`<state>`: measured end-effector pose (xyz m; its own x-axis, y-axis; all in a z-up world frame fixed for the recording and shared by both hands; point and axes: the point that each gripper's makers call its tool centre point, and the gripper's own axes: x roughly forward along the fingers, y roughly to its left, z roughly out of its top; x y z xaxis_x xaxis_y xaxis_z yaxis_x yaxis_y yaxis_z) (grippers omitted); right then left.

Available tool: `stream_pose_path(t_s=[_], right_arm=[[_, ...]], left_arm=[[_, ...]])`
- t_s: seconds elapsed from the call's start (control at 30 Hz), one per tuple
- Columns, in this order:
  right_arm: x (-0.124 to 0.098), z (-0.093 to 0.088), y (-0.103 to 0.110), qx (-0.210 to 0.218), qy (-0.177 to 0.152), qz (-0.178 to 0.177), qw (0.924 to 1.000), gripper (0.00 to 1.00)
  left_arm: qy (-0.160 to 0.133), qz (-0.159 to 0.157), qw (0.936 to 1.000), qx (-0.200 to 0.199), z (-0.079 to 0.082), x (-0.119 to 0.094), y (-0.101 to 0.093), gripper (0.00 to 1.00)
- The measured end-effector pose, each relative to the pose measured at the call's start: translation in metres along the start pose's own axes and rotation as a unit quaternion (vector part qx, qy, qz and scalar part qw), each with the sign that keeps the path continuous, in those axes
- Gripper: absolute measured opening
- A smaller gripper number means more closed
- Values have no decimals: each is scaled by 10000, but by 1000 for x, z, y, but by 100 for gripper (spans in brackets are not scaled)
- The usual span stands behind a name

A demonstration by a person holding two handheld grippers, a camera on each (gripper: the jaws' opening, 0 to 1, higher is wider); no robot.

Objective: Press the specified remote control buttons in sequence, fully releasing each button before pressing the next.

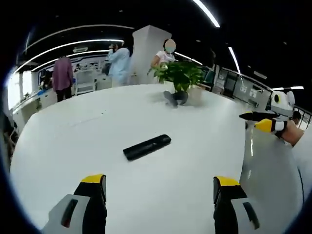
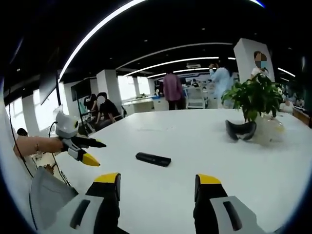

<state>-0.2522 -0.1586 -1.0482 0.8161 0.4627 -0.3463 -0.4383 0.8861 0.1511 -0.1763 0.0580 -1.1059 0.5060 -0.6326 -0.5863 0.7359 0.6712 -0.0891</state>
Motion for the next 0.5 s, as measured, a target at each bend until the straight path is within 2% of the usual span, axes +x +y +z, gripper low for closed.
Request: stream_pose_path(t_s=[0.03,0.17,0.33,0.37,0.5], right_arm=[[-1,-2,-1,-28,41,-33,10000,59],[-2,-9,-6,-82,211,-132,9997,56],[-3,-13,-10,-25,314,-186,9993,55],[-3,-14,-11,-23,329,-189,9993,55],[-3,-16,-15,-19,409,-201,9990,53]], left_arm=[[87,-58,9998,179,2,6,2,94],[448,-272,9975,476,0,24,6,93],[685,-422,9936,789,3,41,11,92],[742,-454,9922,893,3,44,12,92],[1296,-592,9790,1457,-6,59,23,89]])
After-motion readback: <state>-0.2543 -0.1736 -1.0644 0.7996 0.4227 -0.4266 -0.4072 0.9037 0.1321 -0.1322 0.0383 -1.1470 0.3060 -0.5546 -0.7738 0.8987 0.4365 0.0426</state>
